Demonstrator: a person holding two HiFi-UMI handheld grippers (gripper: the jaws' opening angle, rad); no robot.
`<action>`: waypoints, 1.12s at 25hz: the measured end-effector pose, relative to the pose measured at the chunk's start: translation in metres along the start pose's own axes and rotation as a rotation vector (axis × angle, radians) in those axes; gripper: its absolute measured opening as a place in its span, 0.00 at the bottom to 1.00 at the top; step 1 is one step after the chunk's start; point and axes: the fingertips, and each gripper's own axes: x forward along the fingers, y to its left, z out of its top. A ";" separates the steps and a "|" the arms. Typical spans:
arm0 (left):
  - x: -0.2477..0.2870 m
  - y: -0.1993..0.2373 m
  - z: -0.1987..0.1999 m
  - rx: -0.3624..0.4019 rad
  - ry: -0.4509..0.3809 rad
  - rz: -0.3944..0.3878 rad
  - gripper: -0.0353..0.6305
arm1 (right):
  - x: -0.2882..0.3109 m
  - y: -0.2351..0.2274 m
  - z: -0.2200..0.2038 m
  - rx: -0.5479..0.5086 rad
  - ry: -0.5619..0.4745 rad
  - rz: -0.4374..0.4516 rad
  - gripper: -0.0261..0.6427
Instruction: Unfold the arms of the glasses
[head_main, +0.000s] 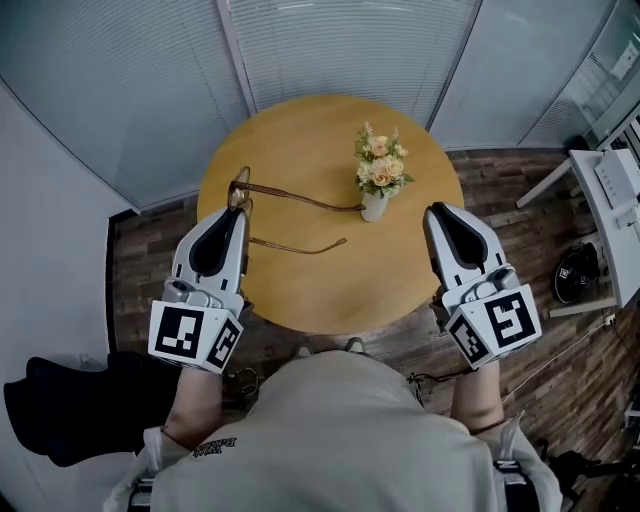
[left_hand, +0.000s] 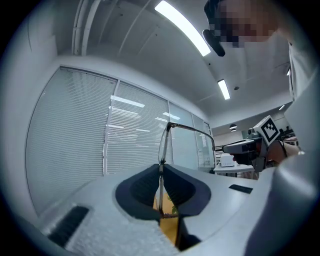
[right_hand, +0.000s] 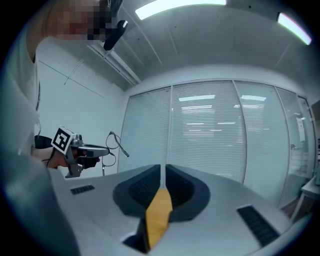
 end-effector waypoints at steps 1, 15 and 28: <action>0.000 -0.001 -0.003 -0.002 0.006 -0.004 0.12 | 0.000 0.001 -0.004 0.003 0.008 0.002 0.11; 0.000 -0.019 -0.031 -0.012 0.076 -0.021 0.12 | 0.004 0.009 -0.041 0.002 0.107 0.022 0.11; 0.001 -0.017 -0.042 -0.047 0.100 -0.008 0.12 | 0.007 -0.005 -0.036 -0.012 0.094 0.011 0.11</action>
